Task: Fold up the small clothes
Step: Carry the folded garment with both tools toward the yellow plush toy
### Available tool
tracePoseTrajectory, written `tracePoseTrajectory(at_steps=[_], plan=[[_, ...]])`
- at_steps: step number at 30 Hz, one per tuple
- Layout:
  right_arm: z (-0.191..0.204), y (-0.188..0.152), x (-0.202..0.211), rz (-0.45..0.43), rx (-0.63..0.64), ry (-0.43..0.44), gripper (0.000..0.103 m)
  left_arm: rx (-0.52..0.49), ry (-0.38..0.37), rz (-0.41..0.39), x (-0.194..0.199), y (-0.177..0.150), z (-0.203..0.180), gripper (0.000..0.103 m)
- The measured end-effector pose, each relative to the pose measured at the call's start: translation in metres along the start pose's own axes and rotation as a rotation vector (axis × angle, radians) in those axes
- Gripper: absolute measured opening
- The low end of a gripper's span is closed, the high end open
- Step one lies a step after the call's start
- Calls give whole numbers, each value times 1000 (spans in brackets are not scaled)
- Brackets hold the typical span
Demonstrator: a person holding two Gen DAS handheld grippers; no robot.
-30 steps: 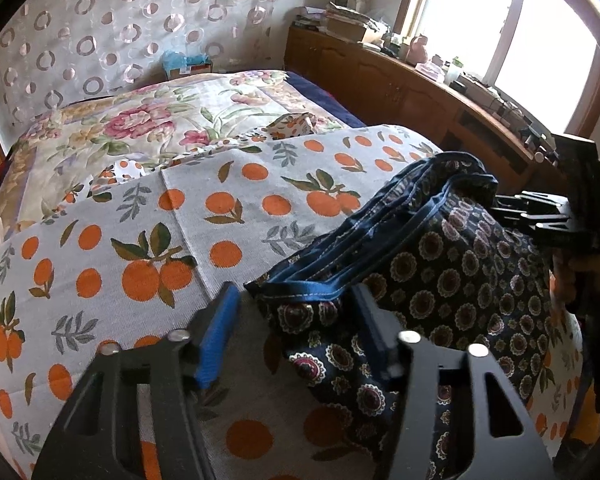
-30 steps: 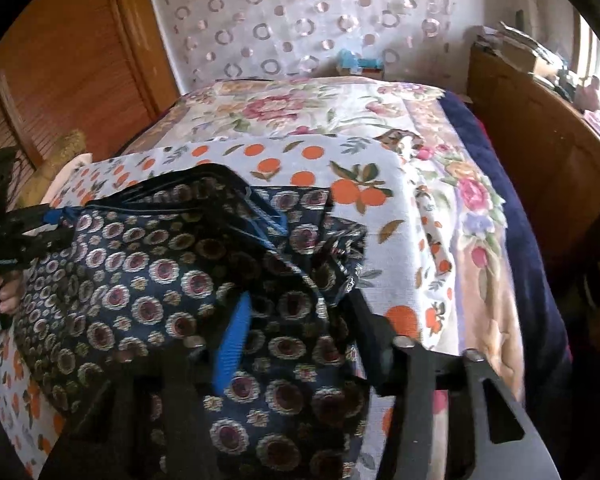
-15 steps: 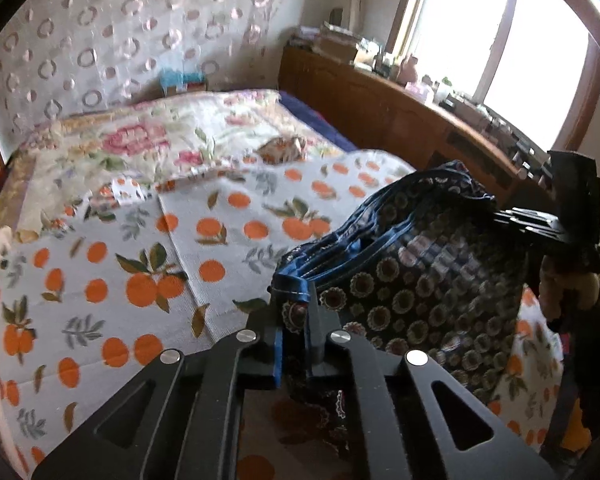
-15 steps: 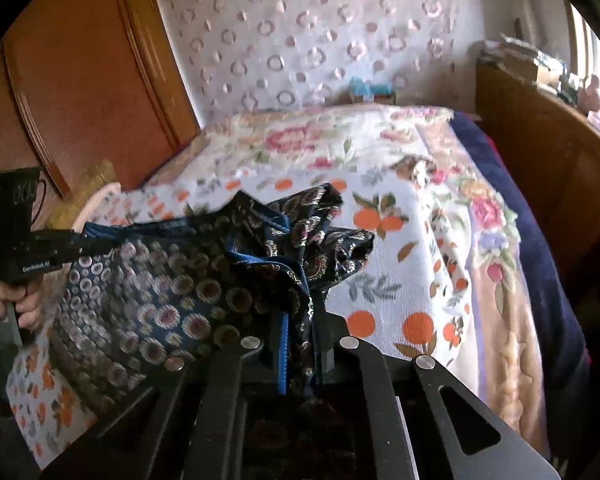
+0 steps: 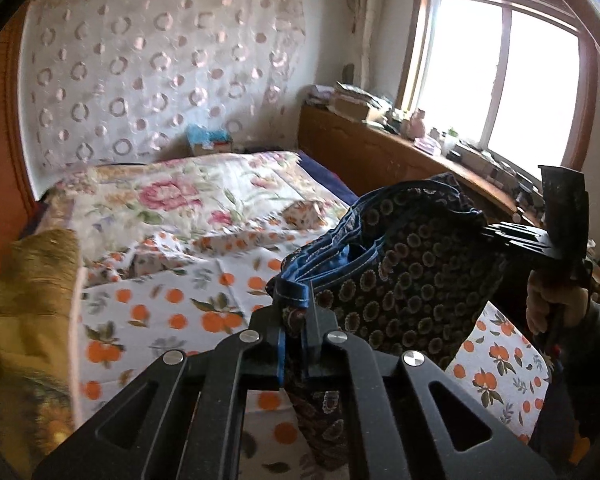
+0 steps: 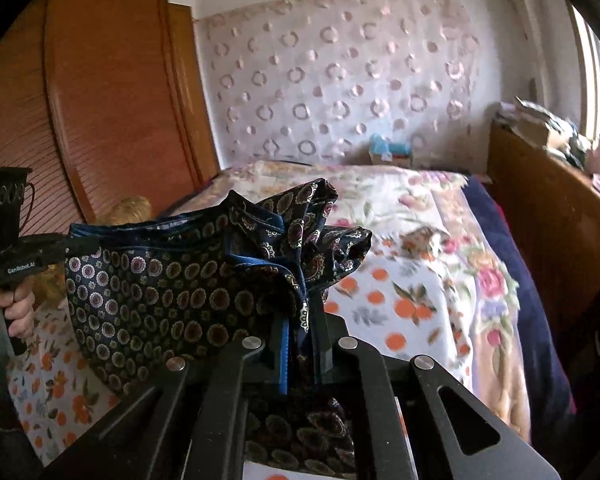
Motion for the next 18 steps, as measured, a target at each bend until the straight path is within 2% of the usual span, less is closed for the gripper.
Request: tracePoseTrajectory(at_steps=[5,13,18], plan=[[14,16,-19,-32,52,42,7,22,56,-57,30,4,25,5],[52,57,-60,-72,202,109,7,85,158,-138,75,1,72,5],[78,86,-83,-104,295,175,7,136,223,-219,113,-3,103,5]])
Point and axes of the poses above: each gripper's, at about its wrist camera, not at the fingertips, and x roughly against the way its jaws point, z to its left, y to its top, the point moved 2 cm from there along -x, roughly the way its jaws point, and after that the axes turned 3 degrees about x, right-handed, at the moved point
